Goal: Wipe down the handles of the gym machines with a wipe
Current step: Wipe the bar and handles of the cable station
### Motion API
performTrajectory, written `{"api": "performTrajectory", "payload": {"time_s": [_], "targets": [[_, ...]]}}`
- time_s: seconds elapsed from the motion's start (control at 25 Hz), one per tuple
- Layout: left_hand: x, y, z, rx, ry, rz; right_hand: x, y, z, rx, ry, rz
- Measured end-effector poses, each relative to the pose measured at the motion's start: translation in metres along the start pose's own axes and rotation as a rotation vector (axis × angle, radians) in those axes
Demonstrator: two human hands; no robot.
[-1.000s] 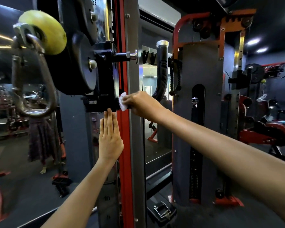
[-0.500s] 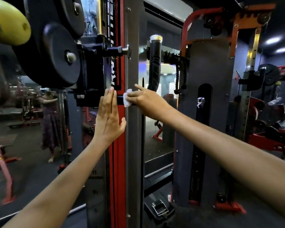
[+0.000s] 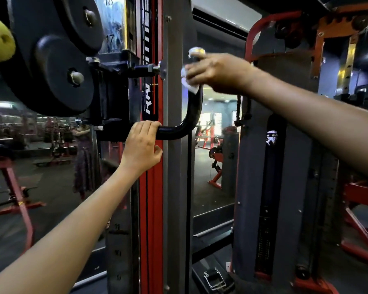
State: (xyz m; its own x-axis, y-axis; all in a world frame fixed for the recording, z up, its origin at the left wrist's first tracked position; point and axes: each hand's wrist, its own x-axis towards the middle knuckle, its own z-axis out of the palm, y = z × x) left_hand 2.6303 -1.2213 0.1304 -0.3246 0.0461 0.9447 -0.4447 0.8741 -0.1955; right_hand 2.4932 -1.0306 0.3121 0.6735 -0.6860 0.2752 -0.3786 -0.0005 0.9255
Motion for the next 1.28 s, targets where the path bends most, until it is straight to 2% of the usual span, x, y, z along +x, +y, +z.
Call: {"api": "performTrajectory", "payload": {"time_s": [0.12, 0.24, 0.36, 0.48, 0.6, 0.68, 0.8, 0.96, 1.08, 1.16, 1.28], "targets": [[-0.001, 0.003, 0.004, 0.002, 0.003, -0.037, -0.005, 0.008, 0.011, 0.011, 0.223, 0.252], [-0.002, 0.009, 0.006, 0.002, -0.002, -0.089, -0.005, -0.035, 0.050, 0.012, 0.506, 0.508], [-0.001, 0.011, 0.006, 0.015, -0.019, -0.111, -0.011, -0.087, 0.079, 0.093, 0.637, 0.742], [0.000, 0.015, 0.006, 0.007, -0.023, -0.145, -0.018, -0.114, 0.077, 0.136, 0.686, 0.806], [0.000, 0.019, 0.005, -0.004, -0.030, -0.164, -0.021, -0.102, 0.046, 0.251, 0.667, 0.834], [0.001, 0.022, 0.003, -0.009, -0.018, -0.177, -0.011, -0.080, 0.029, 0.345, 0.754, 0.901], [0.002, 0.027, 0.002, -0.026, 0.012, -0.206, 0.013, -0.061, 0.027, 0.337, 0.905, 0.959], [0.004, 0.031, 0.000, -0.051, 0.033, -0.231, 0.022, -0.086, 0.042, 0.390, 0.925, 1.032], [0.005, 0.032, -0.001, -0.034, 0.024, -0.230, 0.001, -0.116, 0.047, 0.507, 0.839, 0.987], [0.004, 0.032, 0.001, -0.016, 0.024, -0.229, -0.011, -0.107, 0.044, 0.585, 0.785, 0.983], [0.005, 0.034, 0.003, 0.002, 0.027, -0.241, -0.004, -0.057, 0.036, 0.573, 0.818, 1.154]]}}
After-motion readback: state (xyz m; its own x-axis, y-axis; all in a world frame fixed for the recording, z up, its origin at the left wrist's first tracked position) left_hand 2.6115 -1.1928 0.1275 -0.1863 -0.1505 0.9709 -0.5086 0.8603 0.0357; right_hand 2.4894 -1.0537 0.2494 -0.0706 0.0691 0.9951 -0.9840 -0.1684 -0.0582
